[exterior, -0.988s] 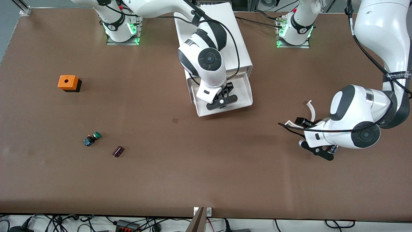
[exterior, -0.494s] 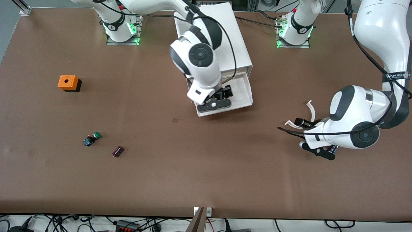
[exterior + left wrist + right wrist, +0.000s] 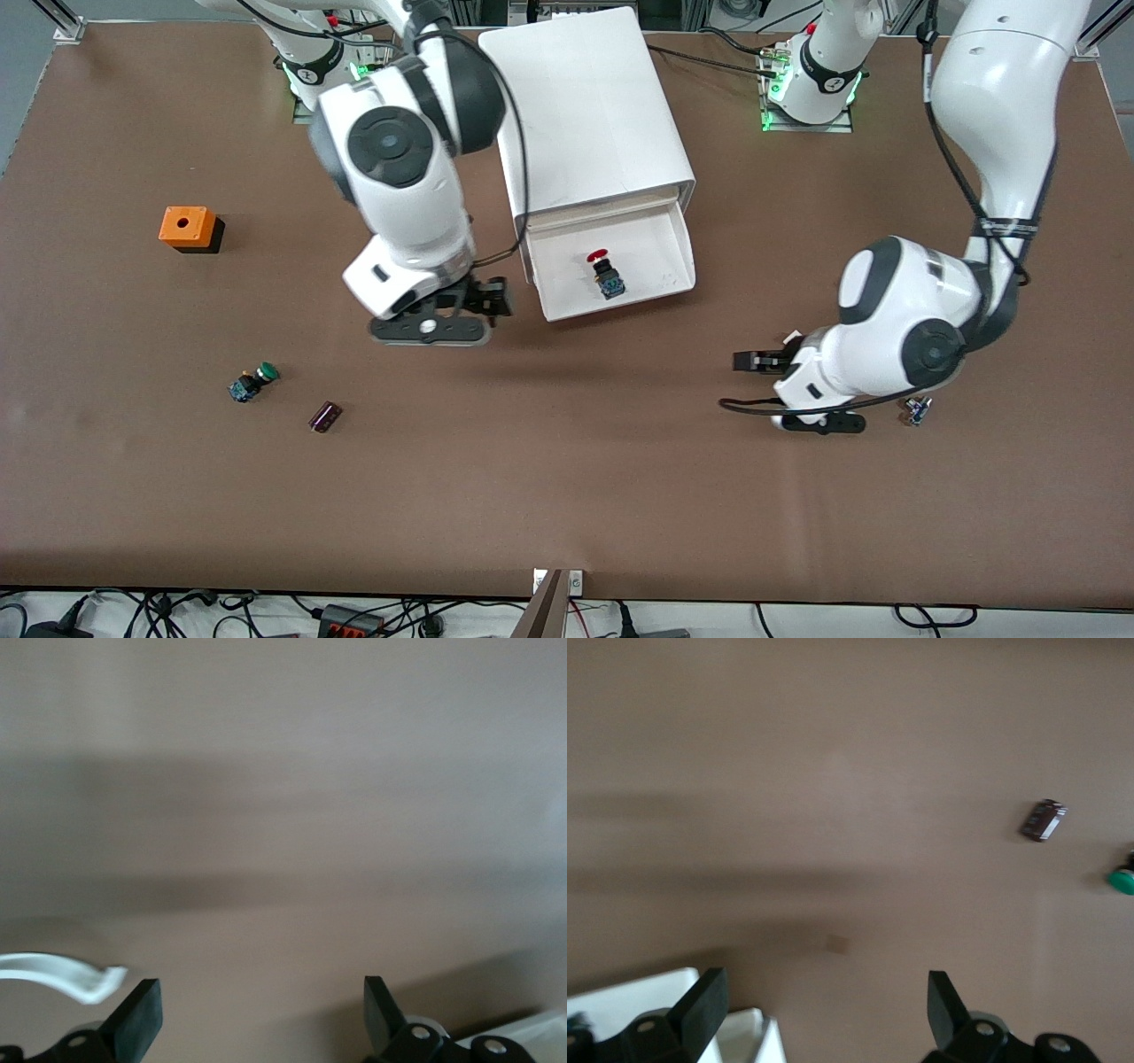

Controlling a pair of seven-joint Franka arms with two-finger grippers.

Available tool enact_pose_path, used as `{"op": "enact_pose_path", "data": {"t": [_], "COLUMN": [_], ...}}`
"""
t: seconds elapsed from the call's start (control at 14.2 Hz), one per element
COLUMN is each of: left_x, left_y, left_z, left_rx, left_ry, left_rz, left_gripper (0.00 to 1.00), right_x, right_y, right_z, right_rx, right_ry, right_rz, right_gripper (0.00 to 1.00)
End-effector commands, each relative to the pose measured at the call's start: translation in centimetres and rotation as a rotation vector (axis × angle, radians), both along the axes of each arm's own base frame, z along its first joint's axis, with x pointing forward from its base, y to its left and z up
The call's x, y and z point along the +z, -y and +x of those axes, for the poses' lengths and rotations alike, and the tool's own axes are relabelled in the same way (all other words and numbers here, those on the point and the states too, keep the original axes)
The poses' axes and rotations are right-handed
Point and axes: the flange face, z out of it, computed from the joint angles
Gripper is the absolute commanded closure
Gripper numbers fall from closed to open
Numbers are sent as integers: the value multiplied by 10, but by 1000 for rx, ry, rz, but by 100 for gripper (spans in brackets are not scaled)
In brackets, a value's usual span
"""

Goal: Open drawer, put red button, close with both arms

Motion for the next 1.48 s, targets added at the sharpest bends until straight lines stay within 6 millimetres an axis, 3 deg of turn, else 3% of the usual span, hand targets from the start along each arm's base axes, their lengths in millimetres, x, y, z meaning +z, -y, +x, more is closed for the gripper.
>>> {"op": "enact_pose_path", "data": {"t": [0.0,0.14,0.35,0.42,0.64,0.92,1.13,1.41], "left_x": [1,-9,-23,-28,-40,-33,-23,-49], "left_y": [66,107,154,170,184,211,229,242], "left_z": [-16,-32,-57,-71,-104,-151,-178,-215], "left_rx": [157,247,242,245,215,116,56,-8], "left_ry": [47,69,116,113,60,-50,-106,-168], "left_rz": [-4,-15,78,98,143,214,244,297], "left_gripper": [0,0,0,0,0,0,0,0], "right_x": [5,7,9,11,14,29,59,90], "right_y": [64,110,175,184,199,245,293,362], "right_z": [19,35,54,56,59,59,47,17], "right_rx": [35,77,121,136,148,80,31,-5], "right_ry": [-53,-60,-75,-78,-77,-59,-43,-31], "right_rz": [-20,-12,-7,-7,-13,19,77,102], "right_gripper": [0,0,0,0,0,0,0,0]}}
